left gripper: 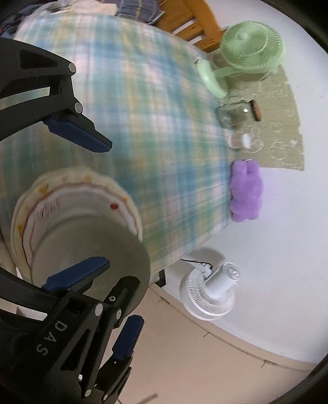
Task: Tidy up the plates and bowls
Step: 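Lower the bowl stack onto the plates and open both grippers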
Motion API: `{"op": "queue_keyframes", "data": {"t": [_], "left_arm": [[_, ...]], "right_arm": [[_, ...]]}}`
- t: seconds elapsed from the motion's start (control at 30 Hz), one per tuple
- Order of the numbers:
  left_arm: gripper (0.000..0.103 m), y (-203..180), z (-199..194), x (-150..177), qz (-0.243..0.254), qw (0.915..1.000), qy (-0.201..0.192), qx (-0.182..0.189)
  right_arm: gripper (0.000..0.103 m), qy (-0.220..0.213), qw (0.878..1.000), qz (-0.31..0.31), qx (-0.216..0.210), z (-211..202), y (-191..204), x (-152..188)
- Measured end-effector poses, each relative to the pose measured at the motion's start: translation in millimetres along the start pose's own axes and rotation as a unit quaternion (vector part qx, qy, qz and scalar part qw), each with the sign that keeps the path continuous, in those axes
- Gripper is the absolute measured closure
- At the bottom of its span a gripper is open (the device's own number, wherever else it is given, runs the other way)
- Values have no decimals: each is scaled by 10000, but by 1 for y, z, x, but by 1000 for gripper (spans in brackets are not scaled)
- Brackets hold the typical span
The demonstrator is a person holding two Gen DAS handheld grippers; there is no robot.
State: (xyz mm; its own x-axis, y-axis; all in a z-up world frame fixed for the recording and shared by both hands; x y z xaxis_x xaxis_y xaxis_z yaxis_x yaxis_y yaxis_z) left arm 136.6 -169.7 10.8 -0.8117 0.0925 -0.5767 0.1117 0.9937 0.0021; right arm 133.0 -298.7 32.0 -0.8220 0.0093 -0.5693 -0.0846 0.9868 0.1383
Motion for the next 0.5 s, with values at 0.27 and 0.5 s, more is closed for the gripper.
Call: {"op": "queue_keyframes", "data": {"t": [0.27,0.5], "left_arm": [[7,68,-24,6,168,9973,-633,-346],[7,126,-26,27,-11,9955,-812,-487]], "right_arm": [[39,-528,9985,147,37,-12,69,5],[32,-837,9964,133,-45,-7,126,20]]}}
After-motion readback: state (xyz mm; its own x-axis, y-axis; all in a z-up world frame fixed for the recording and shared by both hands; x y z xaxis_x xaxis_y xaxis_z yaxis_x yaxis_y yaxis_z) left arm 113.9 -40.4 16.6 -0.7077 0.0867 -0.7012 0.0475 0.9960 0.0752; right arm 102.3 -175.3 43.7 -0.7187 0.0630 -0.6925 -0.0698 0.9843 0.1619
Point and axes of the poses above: each gripper's, at about its wrist camera, not at the fingertips, and z roughly the way its jaws point, y to its left, x to its underside, the point moved 2 cm from there along z, roughly the way its jaws point, and after that the axes turned 9 degrees about -x, right-handed, at the moved point
